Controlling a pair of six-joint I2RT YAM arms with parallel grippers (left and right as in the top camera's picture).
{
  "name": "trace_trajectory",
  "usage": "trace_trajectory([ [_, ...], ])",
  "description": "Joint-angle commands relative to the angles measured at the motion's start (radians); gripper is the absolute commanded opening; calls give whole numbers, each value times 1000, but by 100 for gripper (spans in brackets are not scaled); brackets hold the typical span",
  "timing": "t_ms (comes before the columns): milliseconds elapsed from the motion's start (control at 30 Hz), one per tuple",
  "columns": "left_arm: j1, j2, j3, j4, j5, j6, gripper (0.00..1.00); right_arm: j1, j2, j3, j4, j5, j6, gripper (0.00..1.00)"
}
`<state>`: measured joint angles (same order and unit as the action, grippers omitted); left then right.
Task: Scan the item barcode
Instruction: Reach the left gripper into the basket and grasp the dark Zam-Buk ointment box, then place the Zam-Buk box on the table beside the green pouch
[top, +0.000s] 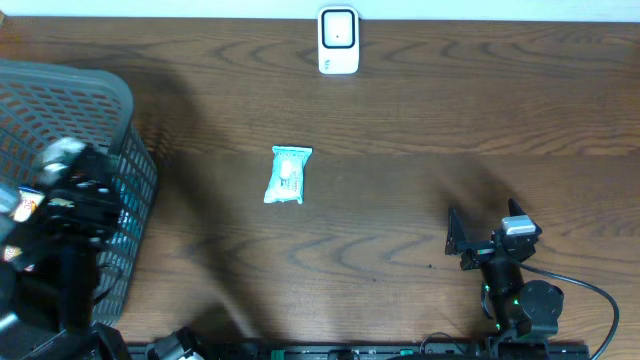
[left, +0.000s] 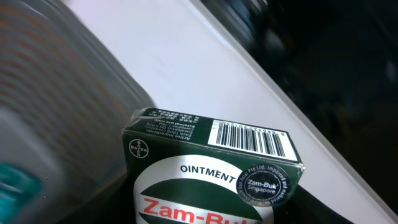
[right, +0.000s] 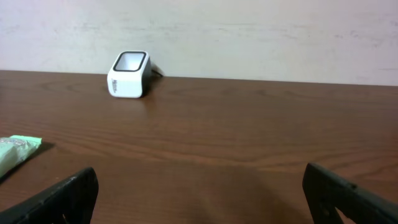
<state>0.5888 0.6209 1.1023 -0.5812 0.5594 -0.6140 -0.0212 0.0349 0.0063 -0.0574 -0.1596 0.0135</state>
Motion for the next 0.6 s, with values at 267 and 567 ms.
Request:
trace_trajectory([
  [267, -526, 222, 14, -46, -103, 4, 59, 9, -3, -1, -3, 3, -11, 99],
  [567, -1007, 626, 14, -9, -426, 7, 59, 9, -3, -1, -4, 3, -11, 99],
])
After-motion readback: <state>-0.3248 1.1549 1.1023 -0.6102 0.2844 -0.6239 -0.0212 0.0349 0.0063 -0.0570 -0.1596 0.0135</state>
